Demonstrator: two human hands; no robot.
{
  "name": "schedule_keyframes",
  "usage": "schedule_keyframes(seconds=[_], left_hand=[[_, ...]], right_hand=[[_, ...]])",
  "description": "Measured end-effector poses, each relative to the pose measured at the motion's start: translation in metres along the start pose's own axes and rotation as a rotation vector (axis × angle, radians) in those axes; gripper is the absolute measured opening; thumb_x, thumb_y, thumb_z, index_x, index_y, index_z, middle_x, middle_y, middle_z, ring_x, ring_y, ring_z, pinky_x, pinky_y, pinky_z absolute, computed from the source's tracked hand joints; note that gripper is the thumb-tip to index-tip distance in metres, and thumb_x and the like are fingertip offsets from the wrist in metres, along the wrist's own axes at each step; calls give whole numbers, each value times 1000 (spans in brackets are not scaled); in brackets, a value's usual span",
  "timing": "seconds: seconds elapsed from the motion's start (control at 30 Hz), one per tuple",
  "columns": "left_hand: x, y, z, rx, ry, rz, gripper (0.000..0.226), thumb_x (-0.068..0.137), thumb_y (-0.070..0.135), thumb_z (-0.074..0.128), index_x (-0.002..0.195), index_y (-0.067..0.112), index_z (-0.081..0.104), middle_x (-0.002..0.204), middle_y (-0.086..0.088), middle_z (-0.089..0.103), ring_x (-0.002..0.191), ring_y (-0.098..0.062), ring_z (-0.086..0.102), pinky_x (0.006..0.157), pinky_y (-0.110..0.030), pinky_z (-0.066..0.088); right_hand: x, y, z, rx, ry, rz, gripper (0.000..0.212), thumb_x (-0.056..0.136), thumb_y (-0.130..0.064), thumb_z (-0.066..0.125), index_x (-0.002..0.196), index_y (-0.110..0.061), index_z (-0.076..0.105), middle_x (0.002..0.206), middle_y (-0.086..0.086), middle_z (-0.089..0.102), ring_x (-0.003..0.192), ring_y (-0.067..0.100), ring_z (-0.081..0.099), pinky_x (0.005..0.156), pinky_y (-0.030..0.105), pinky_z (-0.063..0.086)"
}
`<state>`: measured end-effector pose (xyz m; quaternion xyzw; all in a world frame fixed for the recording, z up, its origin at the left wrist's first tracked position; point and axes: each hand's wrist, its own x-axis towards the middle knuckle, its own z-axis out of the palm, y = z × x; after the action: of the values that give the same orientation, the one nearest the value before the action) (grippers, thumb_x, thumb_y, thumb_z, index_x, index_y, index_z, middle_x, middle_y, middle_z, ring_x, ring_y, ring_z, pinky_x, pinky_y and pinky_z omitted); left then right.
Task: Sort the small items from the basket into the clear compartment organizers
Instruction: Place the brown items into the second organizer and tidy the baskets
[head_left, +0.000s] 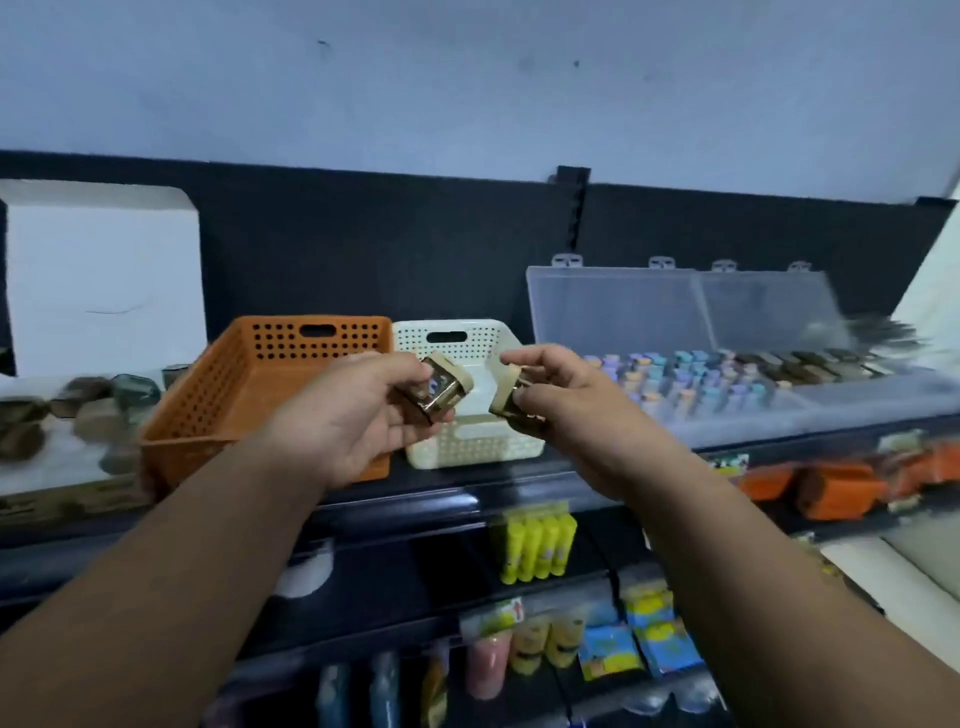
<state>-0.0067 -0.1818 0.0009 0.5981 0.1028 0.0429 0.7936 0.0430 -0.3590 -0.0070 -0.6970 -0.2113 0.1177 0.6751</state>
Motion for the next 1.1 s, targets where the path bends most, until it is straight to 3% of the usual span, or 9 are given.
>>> schedule_keyframes(seconds=[0.17, 0.3, 0.4, 0.47, 0.57, 0.67, 0.77, 0.93, 1.1], left_hand=[[-10, -35, 99, -42, -135, -24, 24, 87, -5, 43, 107, 2, 56, 85, -19, 64, 67, -27, 67, 58, -32, 59], [-7, -55, 165, 5, -222, -52, 26, 85, -6, 47, 106, 5, 59, 91, -19, 61, 75, -27, 64, 66, -36, 58], [0, -66, 207, 34, -275, -85, 16, 84, -7, 51, 89, 7, 57, 84, -16, 60, 68, -23, 63, 66, -40, 58], [10, -74, 237, 24, -287, -116, 18, 85, -9, 51, 83, 9, 54, 81, -15, 61, 66, -24, 63, 58, -38, 59], [28, -87, 279, 25, -309, -120, 21, 86, -7, 48, 97, 10, 55, 84, -14, 61, 65, -21, 62, 49, -30, 57], [53, -102, 322, 120, -371, -100, 22, 88, 0, 48, 99, 14, 61, 93, -15, 60, 71, -20, 59, 48, -25, 50], [88, -115, 369, 202, -448, -82, 25, 89, 5, 49, 94, 18, 69, 98, -14, 63, 80, -21, 59, 49, -22, 49], [151, -123, 442, 303, -453, 8, 17, 89, 20, 60, 95, 27, 74, 101, -1, 71, 99, -24, 58, 78, -34, 38], [187, -120, 506, 169, -448, -58, 22, 94, 15, 53, 101, 21, 72, 99, -10, 66, 87, -25, 56, 58, -26, 38]], right_hand=[[-52, 11, -89, -23, 178, -9, 26, 84, 7, 58, 92, -18, 55, 94, 13, 60, 77, 22, 56, 75, 35, 45], [-82, 13, -153, -30, 277, 8, 28, 72, -8, 70, 93, -19, 57, 94, 13, 60, 81, 23, 56, 80, 39, 44], [-98, 18, -196, -13, 337, 14, 28, 71, -10, 71, 94, -18, 56, 95, 16, 58, 83, 25, 56, 79, 40, 45], [-105, 26, -226, -27, 376, 18, 23, 80, -3, 68, 92, -17, 55, 93, 16, 57, 82, 26, 56, 77, 40, 45], [-109, 37, -266, -48, 416, 39, 24, 79, 0, 68, 92, -17, 56, 94, 16, 58, 81, 26, 59, 79, 41, 49], [-105, 45, -311, -70, 450, 54, 27, 84, 4, 62, 96, -19, 58, 100, 14, 63, 81, 22, 64, 76, 36, 54], [-92, 50, -361, -125, 513, 35, 24, 86, 6, 60, 93, -17, 62, 87, 7, 65, 75, 17, 61, 70, 30, 49], [-56, 46, -446, -186, 570, 72, 21, 86, 4, 62, 91, -16, 62, 83, 7, 64, 71, 17, 59, 58, 22, 45], [-30, 47, -519, -184, 612, 76, 27, 84, 3, 62, 98, -20, 59, 105, 13, 65, 95, 34, 67, 74, 39, 54]])
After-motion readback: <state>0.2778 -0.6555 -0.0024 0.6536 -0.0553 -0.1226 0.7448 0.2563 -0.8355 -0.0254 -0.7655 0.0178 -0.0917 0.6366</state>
